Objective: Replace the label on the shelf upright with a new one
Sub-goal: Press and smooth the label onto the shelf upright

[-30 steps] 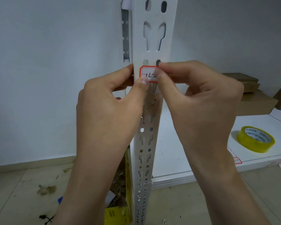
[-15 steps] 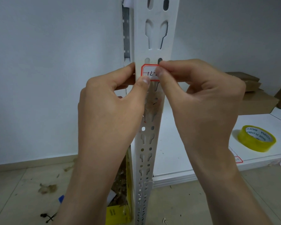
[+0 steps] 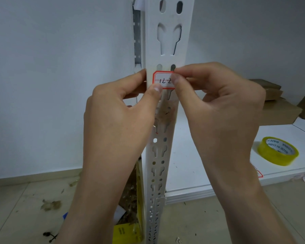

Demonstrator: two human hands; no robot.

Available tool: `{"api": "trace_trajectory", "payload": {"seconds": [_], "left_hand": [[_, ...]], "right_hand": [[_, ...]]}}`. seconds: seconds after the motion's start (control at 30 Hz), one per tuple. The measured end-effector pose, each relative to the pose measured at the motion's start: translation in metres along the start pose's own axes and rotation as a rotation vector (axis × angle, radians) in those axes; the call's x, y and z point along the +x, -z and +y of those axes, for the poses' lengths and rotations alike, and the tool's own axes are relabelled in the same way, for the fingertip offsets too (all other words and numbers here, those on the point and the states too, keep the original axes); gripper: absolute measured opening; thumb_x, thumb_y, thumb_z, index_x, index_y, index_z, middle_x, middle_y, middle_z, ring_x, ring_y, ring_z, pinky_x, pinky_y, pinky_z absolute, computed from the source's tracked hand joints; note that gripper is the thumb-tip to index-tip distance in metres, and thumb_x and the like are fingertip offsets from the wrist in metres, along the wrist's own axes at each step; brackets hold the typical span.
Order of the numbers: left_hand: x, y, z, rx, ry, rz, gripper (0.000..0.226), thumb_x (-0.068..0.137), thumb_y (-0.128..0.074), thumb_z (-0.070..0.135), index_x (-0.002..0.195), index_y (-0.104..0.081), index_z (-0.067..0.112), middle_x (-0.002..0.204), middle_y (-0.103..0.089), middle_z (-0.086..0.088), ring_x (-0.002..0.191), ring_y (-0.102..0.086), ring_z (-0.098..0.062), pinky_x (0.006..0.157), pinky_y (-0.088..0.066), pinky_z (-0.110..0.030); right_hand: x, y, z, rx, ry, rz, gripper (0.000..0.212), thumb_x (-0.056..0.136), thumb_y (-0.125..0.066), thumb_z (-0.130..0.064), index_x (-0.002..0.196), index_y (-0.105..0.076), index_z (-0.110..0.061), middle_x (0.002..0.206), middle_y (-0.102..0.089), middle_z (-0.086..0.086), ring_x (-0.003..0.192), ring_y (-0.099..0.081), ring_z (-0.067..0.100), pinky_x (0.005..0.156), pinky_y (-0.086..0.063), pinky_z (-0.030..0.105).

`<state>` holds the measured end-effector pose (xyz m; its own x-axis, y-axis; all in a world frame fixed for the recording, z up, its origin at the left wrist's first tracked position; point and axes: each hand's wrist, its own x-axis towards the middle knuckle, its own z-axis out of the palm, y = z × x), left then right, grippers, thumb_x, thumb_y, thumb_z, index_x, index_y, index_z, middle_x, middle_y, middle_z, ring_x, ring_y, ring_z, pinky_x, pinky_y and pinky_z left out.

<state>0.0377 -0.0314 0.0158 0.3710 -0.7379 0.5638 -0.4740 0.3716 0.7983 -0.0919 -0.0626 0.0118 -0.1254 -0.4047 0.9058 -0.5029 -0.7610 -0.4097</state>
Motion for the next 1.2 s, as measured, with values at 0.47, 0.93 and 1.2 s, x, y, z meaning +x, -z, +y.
{"api": "trace_trajectory", "payload": {"seconds": [0.47, 0.93, 1.2], "left_hand": [[-0.0010, 0.0010, 0.0040, -0.011, 0.009, -0.005, 0.029, 0.090, -0.067, 0.042, 0.119, -0.071, 0.042, 0.102, -0.072, 0.031, 0.100, -0.065, 0.014, 0.093, -0.051, -0.018], [-0.0007, -0.0001, 0.0012, 0.000, -0.010, -0.004, 0.026, 0.092, -0.066, 0.041, 0.117, -0.071, 0.044, 0.096, -0.069, 0.035, 0.098, -0.064, 0.015, 0.092, -0.051, -0.017], [-0.0011, -0.0001, 0.0016, 0.009, -0.026, -0.005, 0.026, 0.092, -0.066, 0.042, 0.117, -0.070, 0.046, 0.097, -0.068, 0.036, 0.100, -0.064, 0.014, 0.093, -0.050, -0.020]], "right_hand": [[-0.0007, 0.0012, 0.0018, -0.030, -0.005, 0.009, 0.011, 0.094, -0.075, -0.024, 0.100, -0.079, -0.017, 0.090, -0.075, -0.012, 0.082, -0.071, 0.001, 0.070, -0.058, 0.016], [-0.0010, -0.0009, 0.0004, -0.007, -0.010, 0.035, 0.009, 0.092, -0.077, -0.020, 0.096, -0.079, -0.013, 0.087, -0.067, -0.018, 0.086, -0.067, -0.001, 0.070, -0.047, 0.002], [-0.0001, 0.0031, 0.0006, -0.042, -0.022, 0.002, 0.006, 0.090, -0.078, -0.025, 0.092, -0.079, -0.020, 0.081, -0.067, -0.021, 0.063, -0.060, -0.010, 0.070, -0.050, 0.004]]}}
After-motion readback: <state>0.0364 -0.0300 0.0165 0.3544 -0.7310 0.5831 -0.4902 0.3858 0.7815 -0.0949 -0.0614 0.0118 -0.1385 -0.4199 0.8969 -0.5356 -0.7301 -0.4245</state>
